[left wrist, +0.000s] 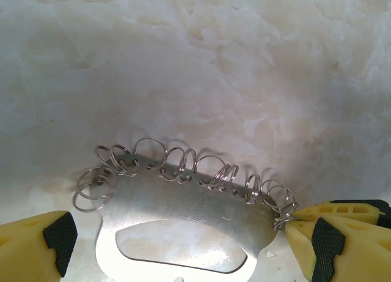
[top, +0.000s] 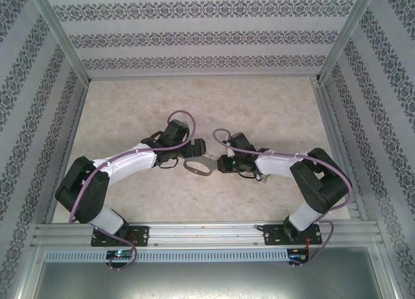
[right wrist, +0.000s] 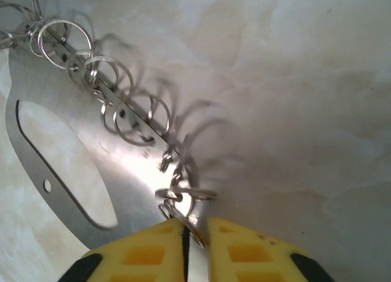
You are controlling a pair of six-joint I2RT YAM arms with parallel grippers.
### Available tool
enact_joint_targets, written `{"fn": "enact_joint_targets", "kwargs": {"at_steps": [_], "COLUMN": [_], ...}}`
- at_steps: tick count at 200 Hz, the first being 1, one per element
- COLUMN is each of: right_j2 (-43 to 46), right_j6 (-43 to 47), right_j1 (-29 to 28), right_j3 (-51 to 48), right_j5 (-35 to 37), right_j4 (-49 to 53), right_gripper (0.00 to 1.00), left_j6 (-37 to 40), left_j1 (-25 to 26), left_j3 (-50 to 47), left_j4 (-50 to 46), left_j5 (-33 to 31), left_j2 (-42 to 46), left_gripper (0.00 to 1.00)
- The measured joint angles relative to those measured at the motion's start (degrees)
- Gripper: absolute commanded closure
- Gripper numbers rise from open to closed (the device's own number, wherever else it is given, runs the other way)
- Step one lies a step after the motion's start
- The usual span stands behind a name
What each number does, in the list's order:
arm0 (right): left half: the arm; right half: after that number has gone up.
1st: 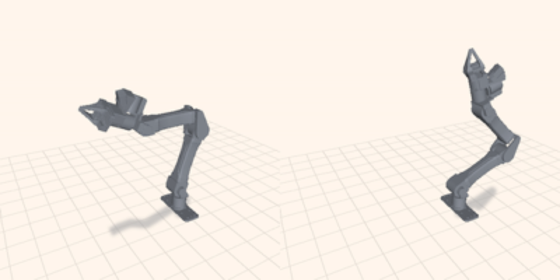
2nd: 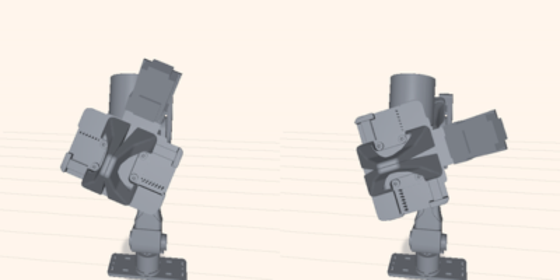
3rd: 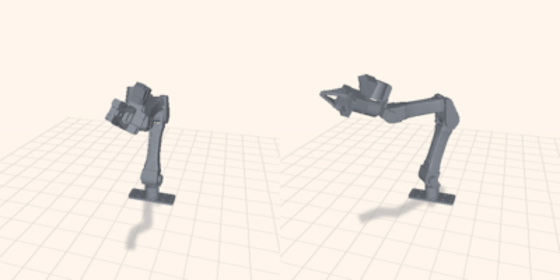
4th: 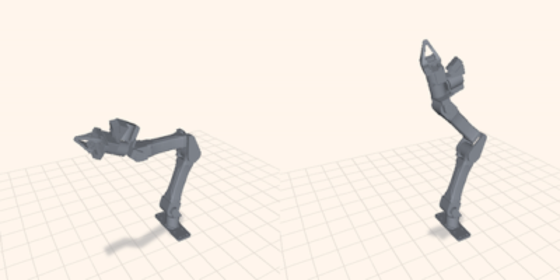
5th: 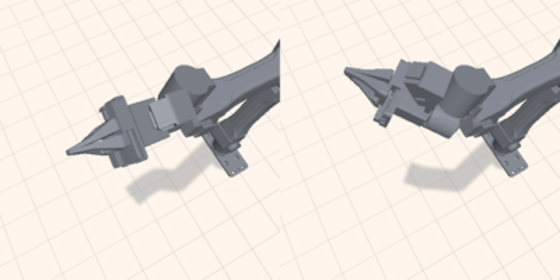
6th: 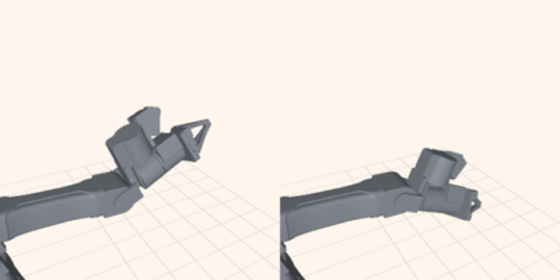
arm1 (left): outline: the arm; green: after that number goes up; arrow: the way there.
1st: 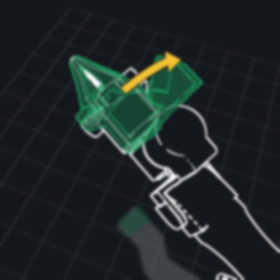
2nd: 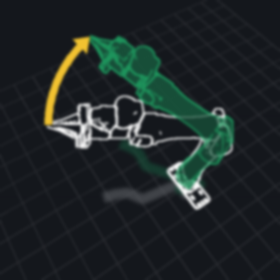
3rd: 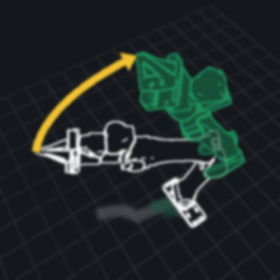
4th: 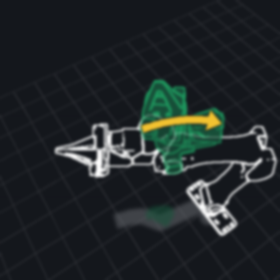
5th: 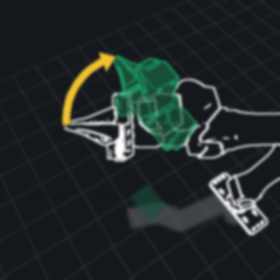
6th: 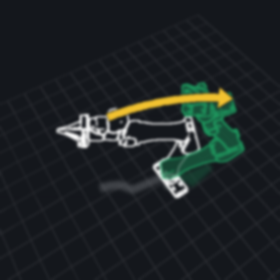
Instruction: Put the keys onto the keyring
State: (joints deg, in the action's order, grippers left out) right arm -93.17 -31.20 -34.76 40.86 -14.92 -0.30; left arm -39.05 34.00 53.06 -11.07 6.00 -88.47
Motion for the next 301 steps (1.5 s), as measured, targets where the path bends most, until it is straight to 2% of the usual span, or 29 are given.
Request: {"fn": "enact_joint_targets", "kwargs": {"at_steps": [22,71,117,156,178,204,251,280,301], "right_j2": [0.0,1.9,11.8,20.3,24.8,29.0,31.0,30.6,29.8], "right_j6": [0.0,0.8,5.0,11.6,14.6,17.2,18.1,17.8,17.2], "right_j1": [0.0,0.0,0.0,0.9,2.9,5.9,10.4,11.8,12.2], "right_j3": [0.2,0.5,1.3,3.0,3.0,3.5,7.8,9.8,10.5], "right_j5": [-0.3,-0.5,0.2,0.9,0.7,0.0,-3.5,-6.9,-9.6], "right_j4": [-0.2,1.2,4.0,4.8,4.7,4.1,3.0,2.5,1.3], "right_gripper": [1.0,1.0,1.0,1.0,1.0,1.0,1.0,1.0,1.0], "left_j6": [-0.2,-0.2,0.2,2.7,4.3,5.9,7.6,8.0,8.5], "left_j1": [0.0,0.0,0.0,0.0,0.0,0.0,-1.5,-1.6,-1.7], "left_j3": [0.0,0.0,0.8,5.4,7.9,10.4,12.7,13.3,13.5], "left_j4": [0.0,0.2,-0.4,-1.6,-1.8,-1.8,1.3,5.6,7.4], "left_j5": [0.0,0.0,0.0,1.1,2.7,6.1,18.6,25.5,28.3], "left_j2": [0.0,0.0,1.5,4.7,6.5,7.4,7.1,5.2,4.1], "left_gripper": [0.0,0.0,0.0,0.02,0.08,0.22,0.49,0.53,0.53]}}
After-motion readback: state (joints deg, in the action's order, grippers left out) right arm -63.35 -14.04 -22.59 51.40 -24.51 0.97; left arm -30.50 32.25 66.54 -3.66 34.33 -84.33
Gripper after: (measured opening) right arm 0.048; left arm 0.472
